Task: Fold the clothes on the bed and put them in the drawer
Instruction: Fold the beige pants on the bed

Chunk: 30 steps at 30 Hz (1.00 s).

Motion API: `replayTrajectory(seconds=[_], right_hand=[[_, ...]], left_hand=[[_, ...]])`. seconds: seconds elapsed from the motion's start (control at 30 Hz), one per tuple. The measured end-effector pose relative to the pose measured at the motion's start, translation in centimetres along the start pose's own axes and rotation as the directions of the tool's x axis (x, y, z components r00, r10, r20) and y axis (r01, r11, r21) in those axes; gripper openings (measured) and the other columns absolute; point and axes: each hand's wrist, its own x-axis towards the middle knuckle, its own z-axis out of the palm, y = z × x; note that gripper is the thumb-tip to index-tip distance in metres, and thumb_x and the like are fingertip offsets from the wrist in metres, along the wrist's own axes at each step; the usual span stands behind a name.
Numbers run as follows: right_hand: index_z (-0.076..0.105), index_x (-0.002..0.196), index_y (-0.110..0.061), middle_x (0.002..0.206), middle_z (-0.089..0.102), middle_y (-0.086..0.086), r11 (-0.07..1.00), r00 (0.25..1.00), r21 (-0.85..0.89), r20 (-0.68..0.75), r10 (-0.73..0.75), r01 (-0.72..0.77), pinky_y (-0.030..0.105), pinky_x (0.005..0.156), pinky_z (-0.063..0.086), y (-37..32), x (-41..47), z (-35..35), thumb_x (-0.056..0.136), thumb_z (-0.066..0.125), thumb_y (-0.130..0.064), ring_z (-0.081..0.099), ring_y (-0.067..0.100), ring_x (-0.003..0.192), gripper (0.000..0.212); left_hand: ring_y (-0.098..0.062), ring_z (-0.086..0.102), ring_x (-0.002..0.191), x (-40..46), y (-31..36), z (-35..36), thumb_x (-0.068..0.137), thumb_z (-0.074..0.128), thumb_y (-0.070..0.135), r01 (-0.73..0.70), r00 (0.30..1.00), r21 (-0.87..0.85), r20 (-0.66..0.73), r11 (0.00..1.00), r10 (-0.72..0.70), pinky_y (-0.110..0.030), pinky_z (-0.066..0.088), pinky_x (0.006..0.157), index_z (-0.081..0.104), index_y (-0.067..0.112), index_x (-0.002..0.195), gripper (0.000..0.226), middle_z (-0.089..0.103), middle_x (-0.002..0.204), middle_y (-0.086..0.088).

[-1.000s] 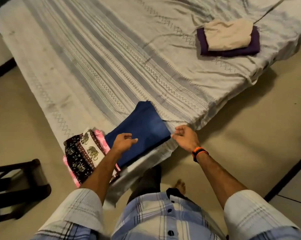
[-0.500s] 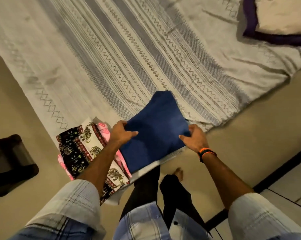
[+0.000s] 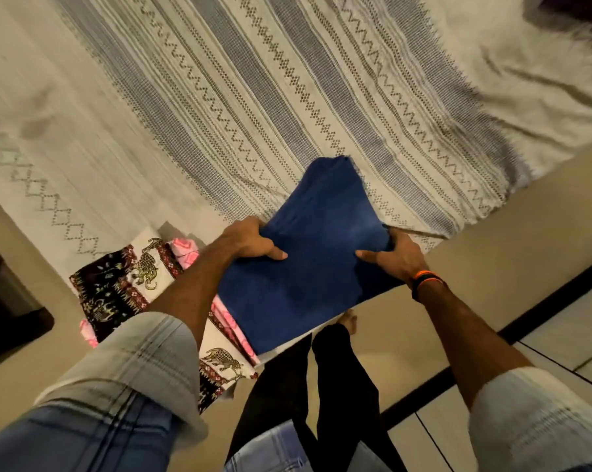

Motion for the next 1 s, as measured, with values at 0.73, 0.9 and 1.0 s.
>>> replayTrajectory(seconds=[0.73,0.9,1.0], right_hand=[[0.064,0.127,-0.020,0.128,0.066,0.003,0.374,0.933,0.917,0.006,-0.359,0.138,0.043,0.095,0.052,-0.8,-10.7,-15.7,0.058,0.087,-0.054,0.063,0.024,0.117,0.080],[0.064,0.124,-0.004,0.125,0.067,0.011,0.367,0.936,0.918,-0.011,-0.351,0.148,0.043,0.103,0.049,0.8,-8.6,-19.4,0.077,0.074,-0.014,0.063,0.030,0.117,0.049],[0.064,0.126,-0.020,0.123,0.069,-0.001,0.515,0.928,0.837,0.025,-0.372,0.185,0.043,0.095,0.052,2.4,-7.5,-22.5,0.078,0.078,-0.016,0.065,0.024,0.112,0.050]], left_hand=[[-0.033,0.069,0.101,-16.4,13.6,-0.1,0.076,0.077,0.017,-0.179,0.969,-0.759,-0.025,0.626,0.247,-0.042,0.053,0.090,0.065,0.009,0.120,0.046,0.074,0.106,-0.010],[-0.033,0.069,0.104,-16.6,19.4,2.4,0.082,0.072,0.020,-0.221,0.958,-0.849,-0.095,0.481,0.272,-0.045,0.054,0.089,0.064,0.009,0.121,0.041,0.073,0.112,-0.012],[-0.036,0.068,0.106,-16.1,23.1,4.6,0.077,0.077,0.024,-0.225,0.960,-0.870,-0.121,0.439,0.252,-0.052,0.050,0.097,0.065,0.009,0.122,0.048,0.072,0.113,-0.014]])
